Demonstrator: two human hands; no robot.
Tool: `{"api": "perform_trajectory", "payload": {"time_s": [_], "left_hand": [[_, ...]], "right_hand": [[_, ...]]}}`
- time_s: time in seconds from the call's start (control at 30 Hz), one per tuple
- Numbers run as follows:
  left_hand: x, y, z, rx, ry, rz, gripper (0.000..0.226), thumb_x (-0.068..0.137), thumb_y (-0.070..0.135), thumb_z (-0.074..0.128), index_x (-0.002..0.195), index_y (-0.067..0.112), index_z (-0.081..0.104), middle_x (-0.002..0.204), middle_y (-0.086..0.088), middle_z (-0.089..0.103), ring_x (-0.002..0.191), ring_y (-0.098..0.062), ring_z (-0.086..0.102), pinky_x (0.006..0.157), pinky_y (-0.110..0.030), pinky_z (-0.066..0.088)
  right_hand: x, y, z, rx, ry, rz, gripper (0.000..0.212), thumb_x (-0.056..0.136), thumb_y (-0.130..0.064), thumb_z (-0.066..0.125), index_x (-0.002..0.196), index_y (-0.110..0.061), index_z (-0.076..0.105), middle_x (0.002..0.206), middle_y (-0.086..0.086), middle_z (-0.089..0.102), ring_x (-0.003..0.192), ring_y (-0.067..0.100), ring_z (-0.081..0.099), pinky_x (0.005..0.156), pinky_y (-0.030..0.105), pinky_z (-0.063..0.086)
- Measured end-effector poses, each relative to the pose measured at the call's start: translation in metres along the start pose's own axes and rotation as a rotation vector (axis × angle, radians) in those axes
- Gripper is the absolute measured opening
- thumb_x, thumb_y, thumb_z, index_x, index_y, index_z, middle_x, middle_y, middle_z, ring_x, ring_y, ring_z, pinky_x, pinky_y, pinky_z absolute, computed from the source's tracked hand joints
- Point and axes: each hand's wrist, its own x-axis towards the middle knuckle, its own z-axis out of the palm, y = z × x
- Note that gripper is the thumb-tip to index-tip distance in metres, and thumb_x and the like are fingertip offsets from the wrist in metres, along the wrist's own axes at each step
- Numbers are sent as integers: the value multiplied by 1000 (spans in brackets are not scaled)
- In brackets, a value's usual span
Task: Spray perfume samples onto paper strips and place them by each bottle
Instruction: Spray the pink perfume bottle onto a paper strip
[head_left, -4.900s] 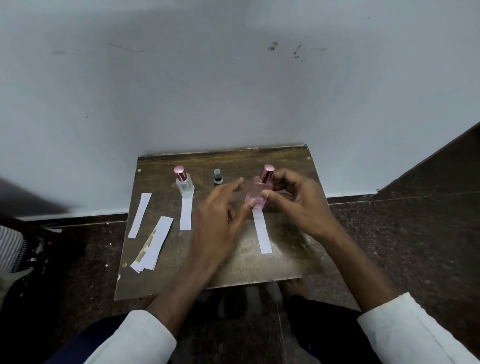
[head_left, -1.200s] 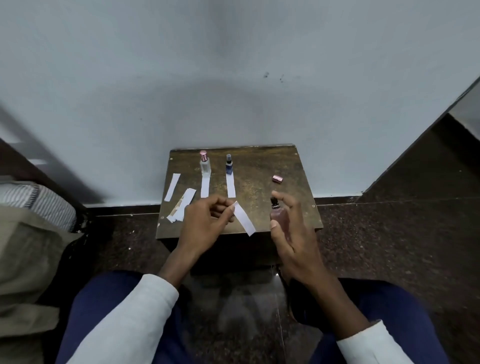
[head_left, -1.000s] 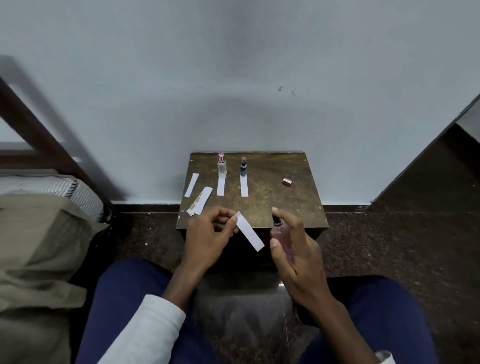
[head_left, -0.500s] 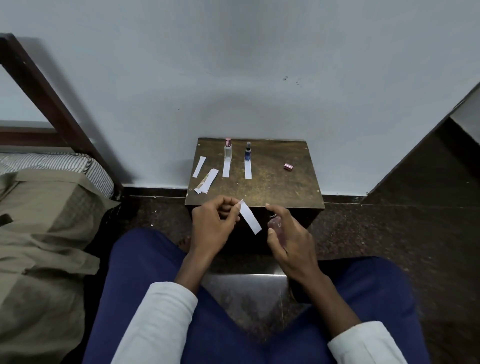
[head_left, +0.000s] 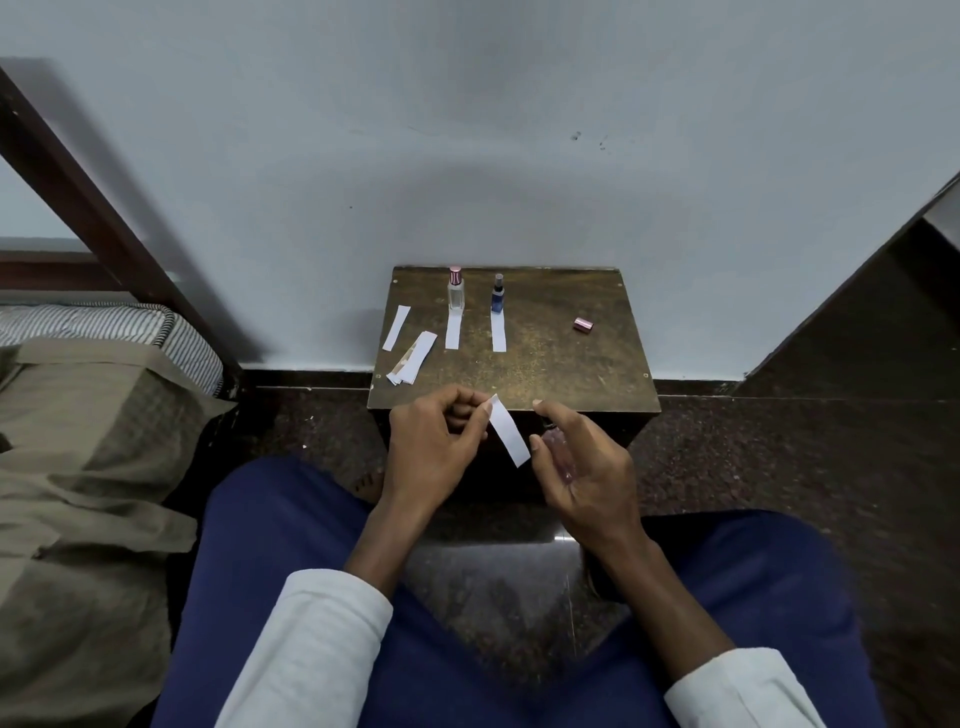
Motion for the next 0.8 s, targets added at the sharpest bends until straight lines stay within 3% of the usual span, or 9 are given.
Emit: {"api": "perform_trajectory", "payload": {"time_s": [0.33, 0.5, 0.6, 0.8], "left_hand": [[0, -1, -9, 44, 22, 15, 11, 97, 24, 80, 105, 19, 82, 89, 12, 78, 76, 3, 76, 72, -23, 66], [-2, -2, -14, 50, 41, 4, 11, 97, 28, 80, 105, 21, 82, 89, 13, 78, 77, 0, 76, 71, -27, 67], [-3, -1, -15, 35, 49, -16, 12, 97, 29, 79, 105, 21, 82, 87, 12, 78, 74, 1, 76, 70, -28, 67], [-1, 2, -16, -45, 88, -97, 16, 96, 33, 81, 104, 19, 82, 85, 8, 80, 74, 0, 78, 73, -32, 68]], "right_hand": [[4, -1, 5, -50, 20, -38, 29, 101, -26, 64, 130, -24, 59, 84, 0, 65, 73, 14, 63, 63, 33, 55], [4, -3, 6, -40, 8, -35, 32, 101, -23, 65, 132, -21, 59, 87, -2, 65, 76, 7, 61, 67, 19, 53], [4, -4, 4, -4, -3, -40, 38, 101, -23, 66, 138, -18, 59, 90, 1, 67, 78, 10, 65, 69, 18, 53], [0, -3, 0, -5, -28, -63, 38, 101, -20, 66, 138, -11, 60, 97, -2, 68, 85, -4, 63, 77, 8, 49]]}}
